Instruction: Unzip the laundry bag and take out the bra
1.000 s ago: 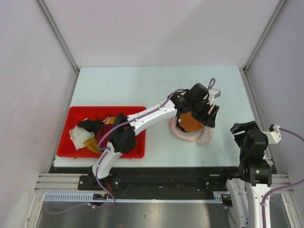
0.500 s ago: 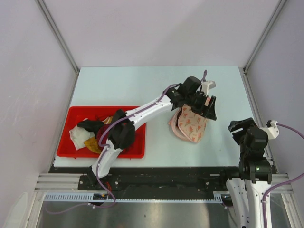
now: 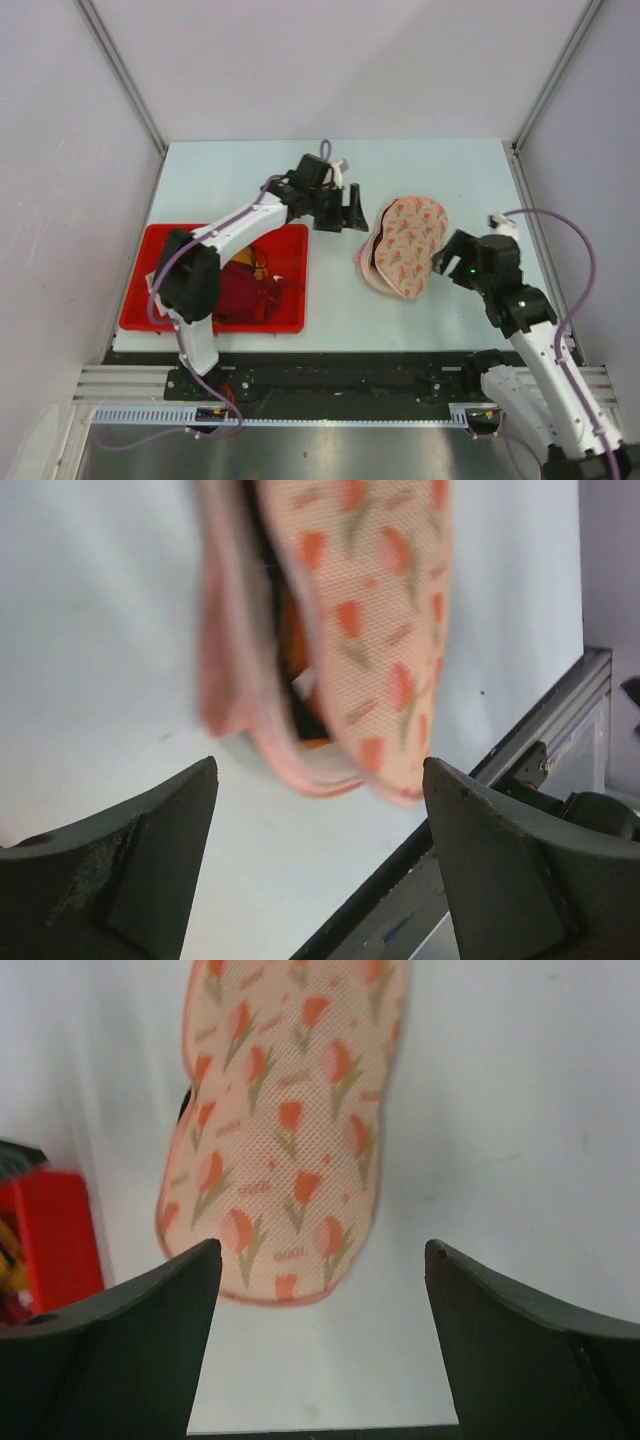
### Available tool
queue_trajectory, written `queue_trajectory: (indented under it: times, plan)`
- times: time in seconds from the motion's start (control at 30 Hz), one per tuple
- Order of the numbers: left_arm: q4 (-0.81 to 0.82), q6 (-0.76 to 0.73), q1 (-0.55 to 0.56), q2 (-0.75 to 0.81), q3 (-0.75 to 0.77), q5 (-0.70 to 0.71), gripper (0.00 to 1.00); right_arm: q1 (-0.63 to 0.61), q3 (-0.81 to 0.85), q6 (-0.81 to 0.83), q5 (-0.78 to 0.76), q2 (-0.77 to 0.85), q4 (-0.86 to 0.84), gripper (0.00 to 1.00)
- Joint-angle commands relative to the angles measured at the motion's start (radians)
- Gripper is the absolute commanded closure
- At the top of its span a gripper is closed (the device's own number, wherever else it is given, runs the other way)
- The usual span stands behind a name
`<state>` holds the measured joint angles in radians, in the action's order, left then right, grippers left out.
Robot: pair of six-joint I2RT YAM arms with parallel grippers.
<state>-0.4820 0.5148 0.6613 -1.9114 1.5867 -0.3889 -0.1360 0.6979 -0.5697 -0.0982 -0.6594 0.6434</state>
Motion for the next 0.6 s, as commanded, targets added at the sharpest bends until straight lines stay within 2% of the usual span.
queue_trajectory:
  times: [0.0,0.07,0.17,0.27,0.4,0.57]
  plan:
    - [0.08,0.059,-0.095,0.199,-0.144,0.001,0.12,-0.311,0.106,0.105,-0.19,-0.13,-0.06,0.13]
    - [0.083,0.064,-0.129,0.25,-0.172,0.01,0.12,-0.521,0.164,0.113,-0.361,-0.261,-0.05,0.12]
    - [0.054,0.056,-0.172,0.261,-0.188,0.012,0.11,-0.71,0.222,0.126,-0.507,-0.435,-0.056,0.09]
    - [0.034,0.051,-0.181,0.255,-0.194,-0.001,0.11,-0.78,0.282,0.136,-0.563,-0.569,-0.079,0.08]
    - [0.049,0.059,-0.181,0.261,-0.223,-0.019,0.11,-0.787,0.314,0.143,-0.584,-0.683,-0.128,0.08]
    - [0.048,0.048,-0.183,0.273,-0.234,-0.019,0.11,-0.78,0.318,0.171,-0.624,-0.77,-0.154,0.16]
